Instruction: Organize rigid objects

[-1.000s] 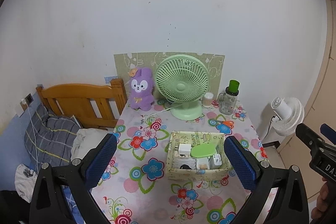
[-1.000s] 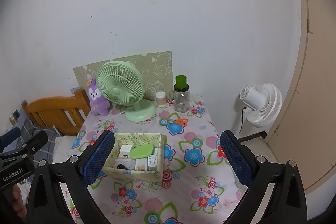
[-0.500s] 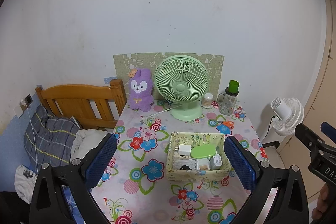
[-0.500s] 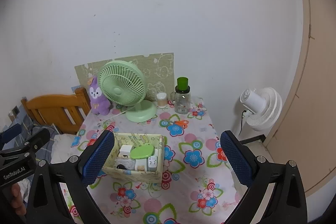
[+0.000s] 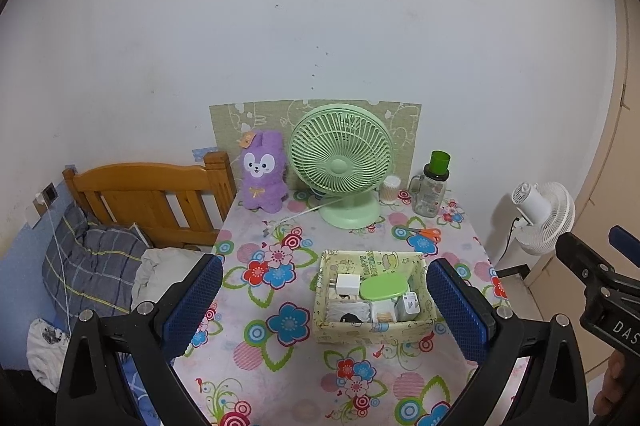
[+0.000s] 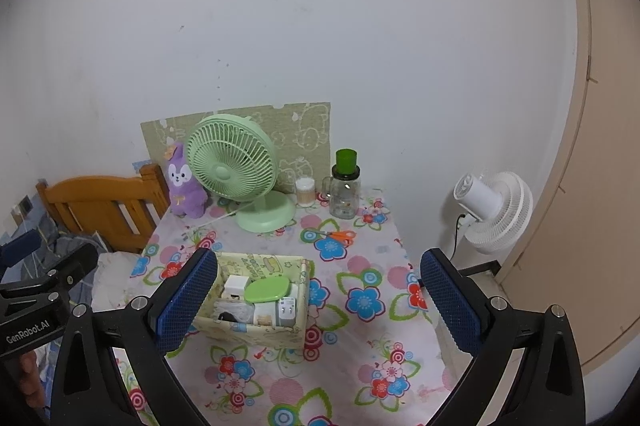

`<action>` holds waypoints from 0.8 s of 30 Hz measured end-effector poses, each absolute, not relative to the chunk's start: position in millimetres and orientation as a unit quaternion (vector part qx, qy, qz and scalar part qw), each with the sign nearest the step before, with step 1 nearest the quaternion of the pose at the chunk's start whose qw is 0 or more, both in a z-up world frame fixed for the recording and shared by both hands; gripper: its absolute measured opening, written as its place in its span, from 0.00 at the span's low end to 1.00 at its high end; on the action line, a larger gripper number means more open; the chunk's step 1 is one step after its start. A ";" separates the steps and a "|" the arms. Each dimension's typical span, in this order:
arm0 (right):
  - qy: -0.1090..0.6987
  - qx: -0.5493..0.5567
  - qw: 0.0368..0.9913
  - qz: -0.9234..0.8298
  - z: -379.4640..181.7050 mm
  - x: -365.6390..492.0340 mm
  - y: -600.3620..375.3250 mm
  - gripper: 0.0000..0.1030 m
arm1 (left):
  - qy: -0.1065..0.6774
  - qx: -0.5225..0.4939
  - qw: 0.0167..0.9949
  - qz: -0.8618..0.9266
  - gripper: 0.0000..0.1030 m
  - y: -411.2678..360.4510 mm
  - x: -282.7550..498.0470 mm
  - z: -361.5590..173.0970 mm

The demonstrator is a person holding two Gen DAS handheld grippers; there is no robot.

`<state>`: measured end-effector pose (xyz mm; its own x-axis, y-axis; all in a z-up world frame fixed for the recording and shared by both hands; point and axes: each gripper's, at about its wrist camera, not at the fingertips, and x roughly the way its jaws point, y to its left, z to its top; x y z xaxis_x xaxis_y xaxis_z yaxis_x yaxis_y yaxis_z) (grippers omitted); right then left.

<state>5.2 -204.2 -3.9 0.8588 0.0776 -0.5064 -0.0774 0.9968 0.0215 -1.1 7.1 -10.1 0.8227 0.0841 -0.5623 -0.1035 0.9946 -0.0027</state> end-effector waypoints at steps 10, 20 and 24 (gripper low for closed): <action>0.262 0.000 0.964 0.039 -4.0 3.3 -200.3 1.00 | 0.294 -0.018 0.954 0.050 1.00 9.5 -1.6 -10.8; 0.260 0.003 0.965 0.033 -3.4 0.1 -198.8 1.00 | 0.296 -0.017 0.954 0.044 1.00 12.4 -2.3 -11.7; 0.262 0.004 0.965 0.031 -3.5 -0.1 -199.6 1.00 | 0.296 -0.016 0.954 0.042 1.00 11.5 -1.8 -11.9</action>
